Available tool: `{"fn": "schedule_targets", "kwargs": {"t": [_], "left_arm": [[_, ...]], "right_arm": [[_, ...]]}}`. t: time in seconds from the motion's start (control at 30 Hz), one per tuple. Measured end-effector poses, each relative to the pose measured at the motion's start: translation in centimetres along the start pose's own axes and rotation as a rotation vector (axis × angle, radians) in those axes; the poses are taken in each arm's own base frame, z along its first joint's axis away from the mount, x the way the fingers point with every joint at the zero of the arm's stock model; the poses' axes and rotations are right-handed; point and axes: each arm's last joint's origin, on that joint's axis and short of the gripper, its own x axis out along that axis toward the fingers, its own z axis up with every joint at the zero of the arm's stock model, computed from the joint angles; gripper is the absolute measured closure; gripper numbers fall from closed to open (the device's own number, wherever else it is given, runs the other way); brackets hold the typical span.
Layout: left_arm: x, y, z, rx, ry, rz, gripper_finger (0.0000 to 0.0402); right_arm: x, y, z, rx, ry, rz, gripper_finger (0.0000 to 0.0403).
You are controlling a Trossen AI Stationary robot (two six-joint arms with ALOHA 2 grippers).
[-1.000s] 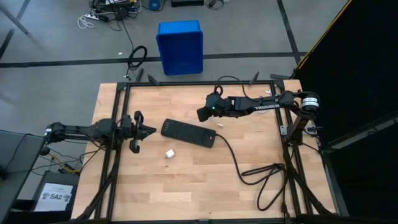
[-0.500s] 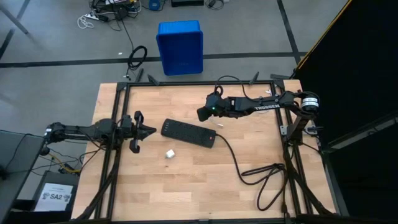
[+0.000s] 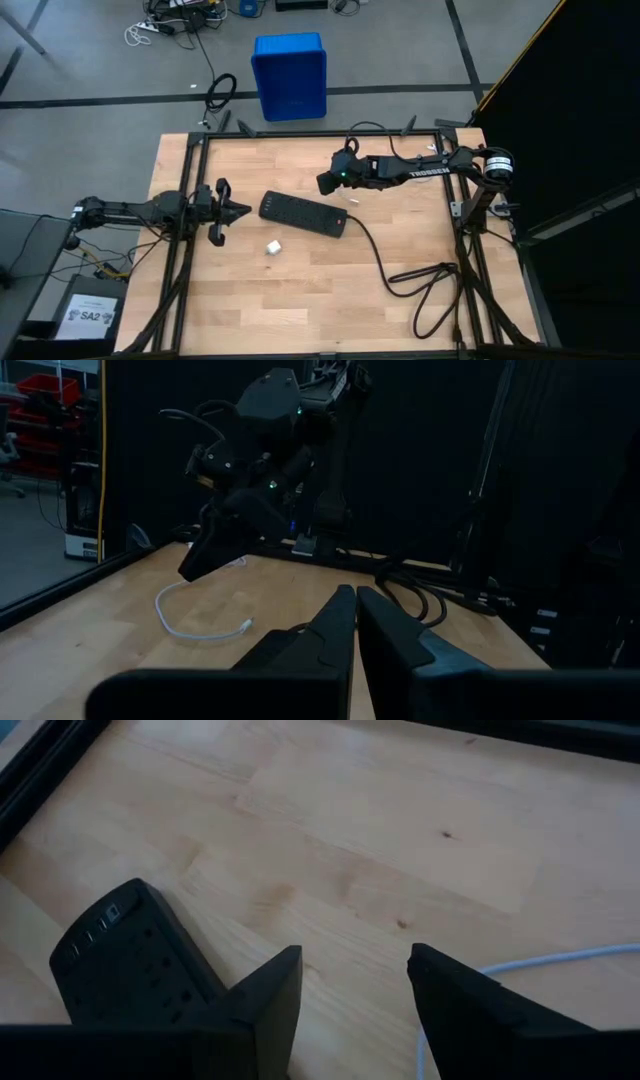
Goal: Insert USB
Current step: Insert the purple charger cable into the white charger adapter
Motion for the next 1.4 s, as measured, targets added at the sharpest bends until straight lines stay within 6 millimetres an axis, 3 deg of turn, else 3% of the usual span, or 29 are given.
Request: {"fn": "schedule_targets", "kwargs": {"t": [1.4], "left_arm": [[0.0,0.0,0.0,0.0,0.0,0.0,0.0401]], "right_arm": [[0.16,-0.28,0.23,-0.041,-0.002,-0.008,0.0242]]}}
